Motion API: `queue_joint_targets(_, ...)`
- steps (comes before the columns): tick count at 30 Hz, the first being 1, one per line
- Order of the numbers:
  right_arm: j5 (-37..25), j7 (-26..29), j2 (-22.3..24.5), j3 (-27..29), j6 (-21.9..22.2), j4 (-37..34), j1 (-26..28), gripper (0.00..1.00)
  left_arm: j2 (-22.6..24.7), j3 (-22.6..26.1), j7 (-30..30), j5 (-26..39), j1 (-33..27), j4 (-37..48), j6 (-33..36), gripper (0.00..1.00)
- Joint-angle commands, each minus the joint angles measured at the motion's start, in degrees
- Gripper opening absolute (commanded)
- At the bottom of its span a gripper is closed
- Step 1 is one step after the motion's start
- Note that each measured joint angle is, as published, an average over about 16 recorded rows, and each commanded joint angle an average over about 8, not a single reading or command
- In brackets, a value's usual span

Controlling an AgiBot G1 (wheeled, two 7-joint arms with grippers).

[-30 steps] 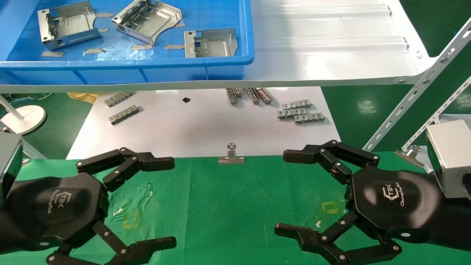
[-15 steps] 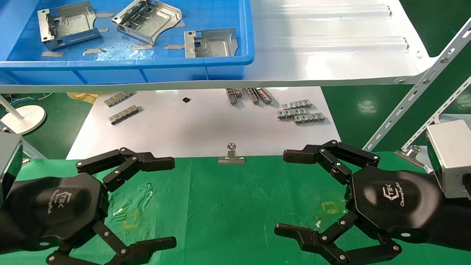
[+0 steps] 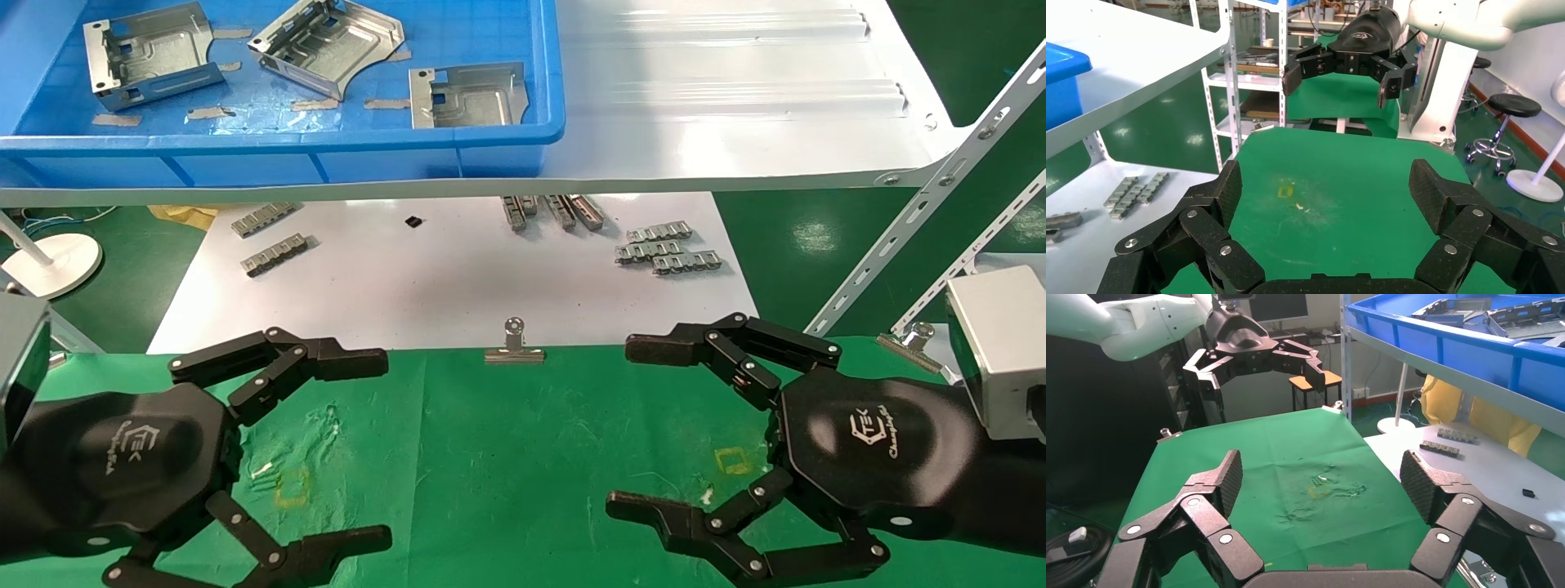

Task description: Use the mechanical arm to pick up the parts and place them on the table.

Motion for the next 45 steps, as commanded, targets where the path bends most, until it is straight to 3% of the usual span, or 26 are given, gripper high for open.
queue_joint_targets(1, 0.00, 0.00, 0.00, 0.00, 0.00, 0.00, 0.00, 0.00, 0.00, 0.00, 0.00, 0.00, 0.00, 0.00, 0.00, 1.00)
queue_joint_targets(45, 0.00, 0.00, 0.00, 0.00, 0.00, 0.00, 0.00, 0.00, 0.00, 0.00, 0.00, 0.00, 0.00, 0.00, 0.00, 1.00)
